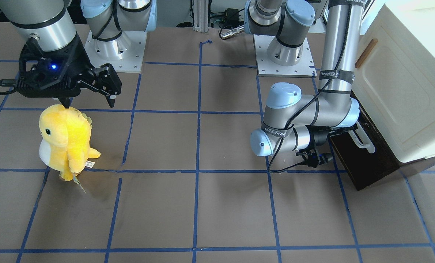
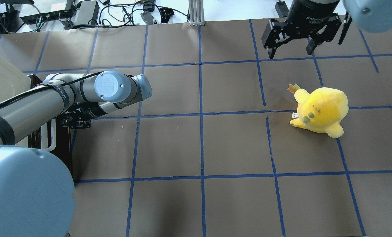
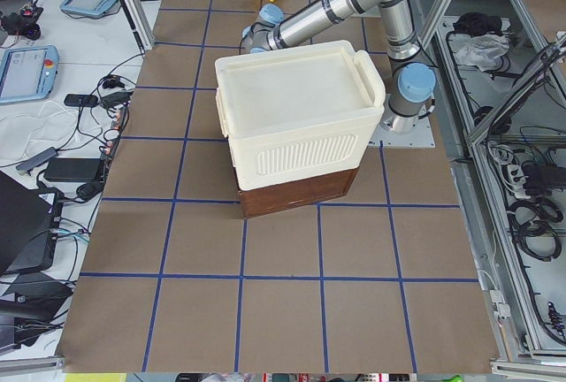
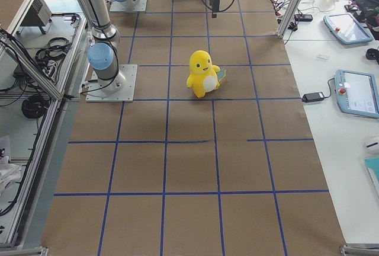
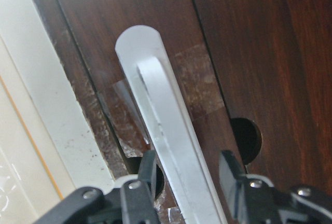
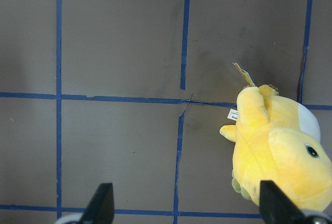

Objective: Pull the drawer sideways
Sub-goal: 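Lower the left gripper around the white handle and close it, then pull the white handle with the left gripper, sliding the drawer open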

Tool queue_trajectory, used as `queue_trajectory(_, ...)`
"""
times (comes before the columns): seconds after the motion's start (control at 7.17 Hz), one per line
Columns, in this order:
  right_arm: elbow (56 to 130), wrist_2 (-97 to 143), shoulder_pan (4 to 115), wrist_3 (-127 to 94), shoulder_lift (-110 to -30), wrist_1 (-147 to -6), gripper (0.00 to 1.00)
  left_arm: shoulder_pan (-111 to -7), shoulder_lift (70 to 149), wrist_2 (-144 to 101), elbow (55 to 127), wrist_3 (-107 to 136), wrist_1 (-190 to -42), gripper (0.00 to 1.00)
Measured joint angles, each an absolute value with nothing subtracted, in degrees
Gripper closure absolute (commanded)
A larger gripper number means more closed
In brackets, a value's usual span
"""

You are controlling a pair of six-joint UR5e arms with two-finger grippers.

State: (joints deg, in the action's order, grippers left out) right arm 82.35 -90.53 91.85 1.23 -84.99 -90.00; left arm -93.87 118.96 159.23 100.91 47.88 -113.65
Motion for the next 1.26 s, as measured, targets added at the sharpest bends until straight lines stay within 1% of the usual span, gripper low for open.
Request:
queue_trajectory(0.7, 82.35, -90.53, 91.84, 1.23, -84.99, -90.00, 0.00, -93.87, 119.02, 159.07, 100.75, 47.70, -113.07, 0.68)
queue_trajectory(0.84, 82.35, -90.53, 91.85, 1.23, -84.99, -90.00, 0.00, -93.87, 119.10, 159.10, 100.69, 47.55, -112.84, 0.73)
queue_trajectory(1.26, 82.35, -90.53, 91.85, 1.23, -84.99, -90.00, 0.00, -93.92, 118.99, 159.01, 100.54, 47.15, -111.92, 0.74)
